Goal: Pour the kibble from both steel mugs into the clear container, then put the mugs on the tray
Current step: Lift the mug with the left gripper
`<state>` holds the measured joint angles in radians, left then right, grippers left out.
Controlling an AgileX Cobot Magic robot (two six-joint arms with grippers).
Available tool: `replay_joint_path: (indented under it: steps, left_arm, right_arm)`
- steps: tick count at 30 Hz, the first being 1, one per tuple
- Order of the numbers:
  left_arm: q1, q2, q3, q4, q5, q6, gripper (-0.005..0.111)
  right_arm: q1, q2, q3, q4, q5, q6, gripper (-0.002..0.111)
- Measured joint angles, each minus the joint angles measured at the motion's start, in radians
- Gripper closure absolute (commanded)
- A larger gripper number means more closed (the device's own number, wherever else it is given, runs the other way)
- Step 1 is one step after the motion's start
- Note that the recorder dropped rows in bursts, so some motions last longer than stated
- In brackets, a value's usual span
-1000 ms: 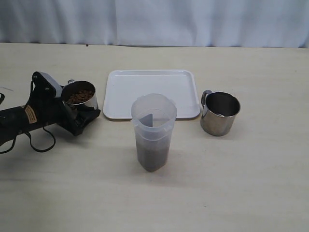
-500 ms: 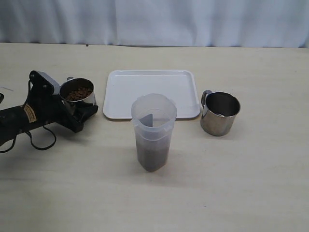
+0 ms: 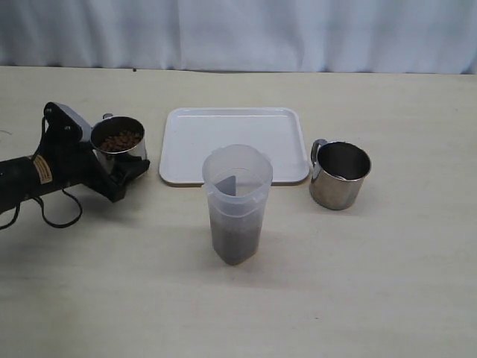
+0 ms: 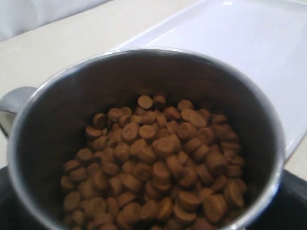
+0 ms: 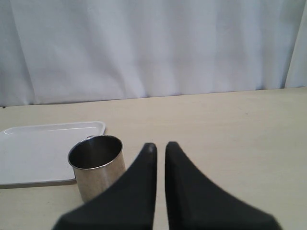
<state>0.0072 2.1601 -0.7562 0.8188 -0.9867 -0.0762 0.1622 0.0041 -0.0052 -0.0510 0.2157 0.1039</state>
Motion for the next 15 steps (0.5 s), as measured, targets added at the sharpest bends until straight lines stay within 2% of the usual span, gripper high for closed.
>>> replay_joint_path:
  steps: [6, 15]
  left_arm:
    - [0.0, -0.164, 0.03, 0.037, 0.043, -0.127, 0.107]
    - [-0.023, -0.418, 0.032, 0.1, 0.352, -0.343, 0.107]
  right_arm:
    - [0.0, 0.0, 0.0, 0.0, 0.0, 0.0, 0.103]
    - [0.0, 0.0, 0.0, 0.0, 0.0, 0.0, 0.103]
